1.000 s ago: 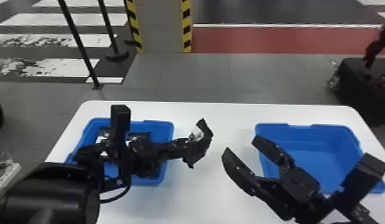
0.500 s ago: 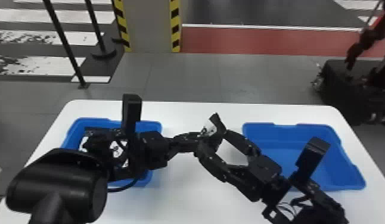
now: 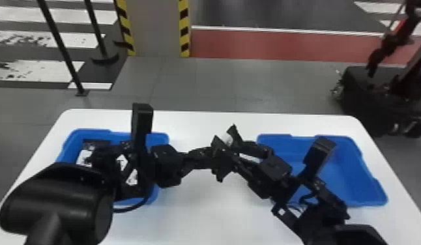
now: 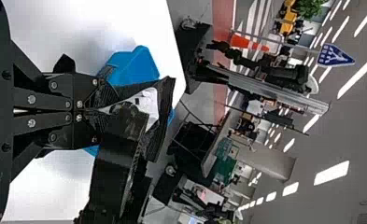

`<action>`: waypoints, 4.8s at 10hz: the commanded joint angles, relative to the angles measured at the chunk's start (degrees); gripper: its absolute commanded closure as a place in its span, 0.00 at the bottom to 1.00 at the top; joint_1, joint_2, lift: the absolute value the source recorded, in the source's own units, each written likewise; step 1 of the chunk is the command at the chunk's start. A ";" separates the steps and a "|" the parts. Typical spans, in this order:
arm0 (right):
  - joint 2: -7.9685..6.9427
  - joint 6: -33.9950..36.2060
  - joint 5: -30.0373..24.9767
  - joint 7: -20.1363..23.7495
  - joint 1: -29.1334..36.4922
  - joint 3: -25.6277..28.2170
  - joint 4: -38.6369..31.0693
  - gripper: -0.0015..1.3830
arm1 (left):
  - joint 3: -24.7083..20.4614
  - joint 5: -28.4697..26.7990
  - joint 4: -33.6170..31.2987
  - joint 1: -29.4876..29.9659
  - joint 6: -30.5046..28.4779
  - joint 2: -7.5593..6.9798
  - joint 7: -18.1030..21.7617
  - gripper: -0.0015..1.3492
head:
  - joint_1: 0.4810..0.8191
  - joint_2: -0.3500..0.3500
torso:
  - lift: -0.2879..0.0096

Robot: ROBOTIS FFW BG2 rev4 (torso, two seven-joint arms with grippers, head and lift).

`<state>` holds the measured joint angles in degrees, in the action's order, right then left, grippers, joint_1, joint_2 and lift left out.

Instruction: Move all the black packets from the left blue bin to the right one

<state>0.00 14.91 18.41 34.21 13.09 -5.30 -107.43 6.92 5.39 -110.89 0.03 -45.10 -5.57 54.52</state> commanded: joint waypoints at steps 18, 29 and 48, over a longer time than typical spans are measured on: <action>3.60 -16.60 -0.66 -8.80 -6.48 9.69 17.64 0.93 | -7.01 2.78 -0.13 6.01 6.99 1.09 -3.89 0.50 | 0.63 0.31 | 0.60; 1.32 -14.35 -2.24 -14.52 12.92 13.21 -9.22 0.08 | -27.66 -0.30 -10.11 17.54 11.07 1.53 -4.42 0.37 | 0.63 0.42 | 0.60; -0.05 -6.62 1.10 -8.19 19.25 10.93 -17.94 0.16 | -20.72 -8.29 27.29 -5.24 4.04 -5.15 -12.06 0.89 | 0.63 0.72 | 0.60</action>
<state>0.00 8.29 19.36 26.02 32.18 5.63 -125.35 -13.57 -2.84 -83.65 -5.36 -41.84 -10.73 42.47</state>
